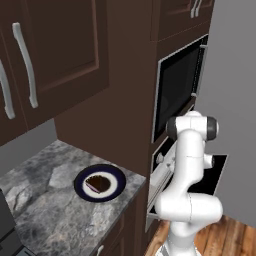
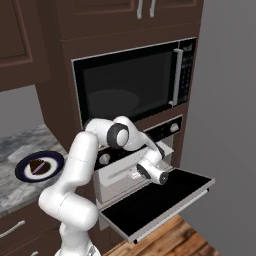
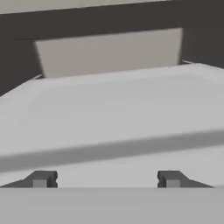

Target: Take the baked cake out of the oven and place it on the plate for cooling. Then close the oven door.

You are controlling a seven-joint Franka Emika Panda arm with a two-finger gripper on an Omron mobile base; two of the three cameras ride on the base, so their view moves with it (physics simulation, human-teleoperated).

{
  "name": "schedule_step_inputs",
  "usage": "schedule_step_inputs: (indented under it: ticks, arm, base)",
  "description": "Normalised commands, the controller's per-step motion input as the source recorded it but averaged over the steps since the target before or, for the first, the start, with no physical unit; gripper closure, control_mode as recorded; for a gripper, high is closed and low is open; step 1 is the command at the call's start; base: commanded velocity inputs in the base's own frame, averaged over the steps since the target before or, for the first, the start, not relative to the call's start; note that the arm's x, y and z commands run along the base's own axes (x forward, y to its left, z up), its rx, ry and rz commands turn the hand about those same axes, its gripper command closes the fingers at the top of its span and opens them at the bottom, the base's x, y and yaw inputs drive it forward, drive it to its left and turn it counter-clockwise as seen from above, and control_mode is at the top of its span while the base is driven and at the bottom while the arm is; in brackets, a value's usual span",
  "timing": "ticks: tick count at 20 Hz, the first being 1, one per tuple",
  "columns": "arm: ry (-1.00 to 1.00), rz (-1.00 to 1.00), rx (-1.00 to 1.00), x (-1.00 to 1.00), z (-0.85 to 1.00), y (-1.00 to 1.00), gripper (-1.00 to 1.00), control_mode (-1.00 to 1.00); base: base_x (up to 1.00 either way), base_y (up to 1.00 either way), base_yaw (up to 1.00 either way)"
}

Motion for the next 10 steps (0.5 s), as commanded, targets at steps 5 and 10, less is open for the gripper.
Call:
schedule_step_inputs:
  ticks: [5, 10]
  arm:
    - [-0.26, 0.03, 0.24, 0.11, -0.37, 0.74, -1.0, -1.0]
    - [-0.22, 0.0, 0.12, 0.01, -0.09, 0.55, -1.0, -1.0]
  base:
    - [0.0, 0.0, 0.0]
    - [0.0, 0.0, 0.0]
